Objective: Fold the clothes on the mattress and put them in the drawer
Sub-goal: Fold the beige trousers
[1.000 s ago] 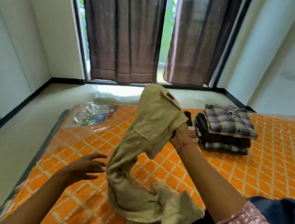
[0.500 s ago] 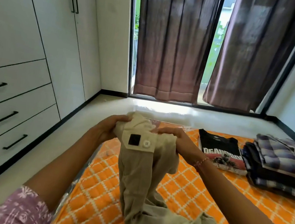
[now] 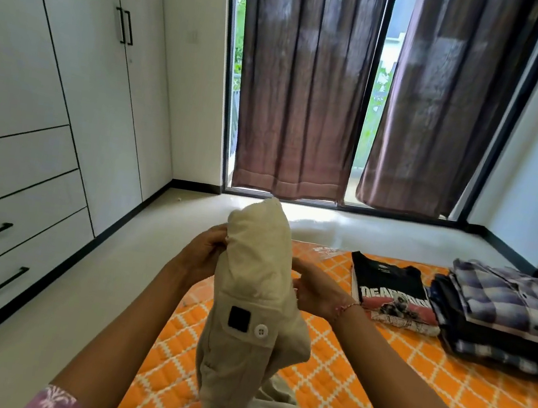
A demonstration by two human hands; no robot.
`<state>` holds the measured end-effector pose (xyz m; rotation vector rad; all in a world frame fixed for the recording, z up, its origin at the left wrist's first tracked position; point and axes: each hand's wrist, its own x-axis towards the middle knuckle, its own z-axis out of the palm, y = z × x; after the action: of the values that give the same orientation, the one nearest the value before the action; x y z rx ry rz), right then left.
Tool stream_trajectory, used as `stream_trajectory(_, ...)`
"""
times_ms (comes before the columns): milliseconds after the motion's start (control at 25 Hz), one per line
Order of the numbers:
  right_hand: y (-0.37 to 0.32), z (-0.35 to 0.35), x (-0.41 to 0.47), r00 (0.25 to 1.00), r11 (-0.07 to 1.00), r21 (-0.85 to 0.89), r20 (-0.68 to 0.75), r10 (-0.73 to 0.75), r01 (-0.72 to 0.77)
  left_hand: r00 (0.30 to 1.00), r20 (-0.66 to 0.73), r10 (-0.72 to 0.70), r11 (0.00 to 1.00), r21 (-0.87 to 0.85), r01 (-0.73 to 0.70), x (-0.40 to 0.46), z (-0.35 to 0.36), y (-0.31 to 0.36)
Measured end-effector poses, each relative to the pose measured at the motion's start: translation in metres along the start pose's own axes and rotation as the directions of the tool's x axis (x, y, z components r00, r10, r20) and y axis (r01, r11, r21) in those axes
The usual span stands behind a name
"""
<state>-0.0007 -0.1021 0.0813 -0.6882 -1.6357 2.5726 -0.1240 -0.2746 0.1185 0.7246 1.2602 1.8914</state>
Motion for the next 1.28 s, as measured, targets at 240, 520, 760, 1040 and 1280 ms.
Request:
stream_trajectory(240, -0.036, 0.008, 0.006, 0.894, 0.899, 0.044, -0.135, -0.426, 0.435, 0.925, -0.149, -0.349, 0.732, 0.574, 0.368, -0.021, -0.046, 0.017)
stream_trajectory(520, -0.067, 0.023, 0.004, 0.811, 0.811, -0.021, 0.039, -0.584, 0.585, 0.957, -0.287, 0.045, 0.931, 0.358, 0.064, 0.003, 0.002, 0.050)
stream_trajectory(760, -0.117, 0.025, -0.016, 0.830, 0.828, -0.088, -0.010, -0.557, 0.555, 0.991, 0.075, 0.109, 0.888, 0.441, -0.131, 0.017, 0.045, 0.082)
stream_trajectory(1040, -0.145, 0.054, -0.030, 0.621, 0.662, -0.594, -0.319, -0.716, 0.458, 0.794, -0.283, 0.538, 0.541, 0.839, -0.067, 0.048, 0.120, 0.055)
stream_trajectory(1280, -0.152, 0.030, -0.045, 0.585, 0.628, -0.569, -0.290, -0.757, 0.531, 0.888, -0.044, 0.457, 0.619, 0.734, -0.282, 0.052, 0.158, 0.024)
